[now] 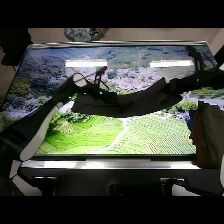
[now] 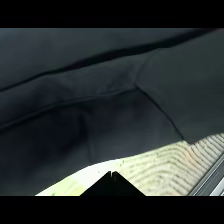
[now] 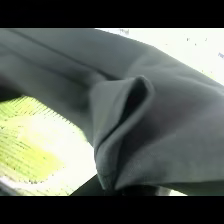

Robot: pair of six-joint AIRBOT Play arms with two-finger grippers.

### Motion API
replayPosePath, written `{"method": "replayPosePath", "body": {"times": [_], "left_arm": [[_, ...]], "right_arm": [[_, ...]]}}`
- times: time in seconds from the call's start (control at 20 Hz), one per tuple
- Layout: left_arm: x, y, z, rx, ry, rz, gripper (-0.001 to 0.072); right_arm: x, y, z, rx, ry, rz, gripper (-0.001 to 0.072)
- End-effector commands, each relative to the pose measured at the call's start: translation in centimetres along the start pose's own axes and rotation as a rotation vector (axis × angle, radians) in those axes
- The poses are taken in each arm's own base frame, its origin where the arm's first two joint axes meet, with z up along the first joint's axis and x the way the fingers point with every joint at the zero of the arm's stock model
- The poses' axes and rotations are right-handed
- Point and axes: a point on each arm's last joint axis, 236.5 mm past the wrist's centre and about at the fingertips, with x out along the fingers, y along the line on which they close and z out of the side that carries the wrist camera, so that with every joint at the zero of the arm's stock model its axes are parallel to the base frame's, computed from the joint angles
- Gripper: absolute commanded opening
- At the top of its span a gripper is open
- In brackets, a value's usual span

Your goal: Fold the shirts.

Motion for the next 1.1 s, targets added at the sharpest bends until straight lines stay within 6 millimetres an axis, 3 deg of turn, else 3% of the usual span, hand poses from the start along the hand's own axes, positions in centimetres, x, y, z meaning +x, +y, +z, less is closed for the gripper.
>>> {"method": "replayPosePath", "body": {"times": [0.0, 0.2, 0.4, 0.5, 0.55, 0.65, 0.75, 0.9, 1.05], "left_arm": [[5.8, -2.7, -1.1, -0.095, 0.001, -0.074, 0.0027], [11.0, -7.0, -2.6, -0.213, 0.025, -0.242, 0.0027], [15.7, -10.7, -6.3, -0.279, 0.116, -0.333, 0.0026], [16.2, -10.7, -6.8, -0.255, 0.125, -0.336, 0.0025], [15.4, -10.3, -6.0, -0.233, 0.105, -0.326, 0.0024], [12.2, -8.7, -3.3, -0.161, 0.044, -0.271, 0.0024], [7.0, -7.8, -0.7, -0.077, -0.006, -0.222, 0.0023], [-2.6, -6.6, 3.6, 0.070, -0.156, -0.093, 0.0024], [-12.4, -5.1, 6.9, 0.157, -0.324, 0.042, 0.0025]], "right_arm": [[-4.5, 3.2, -2.0, -0.016, 0.010, -0.046, 0.0050], [-7.6, 5.7, -4.0, -0.011, 0.020, -0.065, 0.0050], [-9.3, 5.1, -5.7, 0.003, 0.045, -0.155, 0.0052], [-9.4, 4.0, -6.3, 0.015, 0.073, -0.201, 0.0052], [-9.4, 3.2, -6.5, 0.022, 0.085, -0.227, 0.0051], [-8.8, 2.0, -6.5, 0.028, 0.112, -0.246, 0.0051], [-7.3, 1.4, -6.1, 0.036, 0.132, -0.212, 0.0050], [-4.2, 0.8, -4.8, 0.037, 0.144, -0.165, 0.0050], [0.3, 3.0, -2.8, -0.023, 0.142, -0.098, 0.0050]]}}
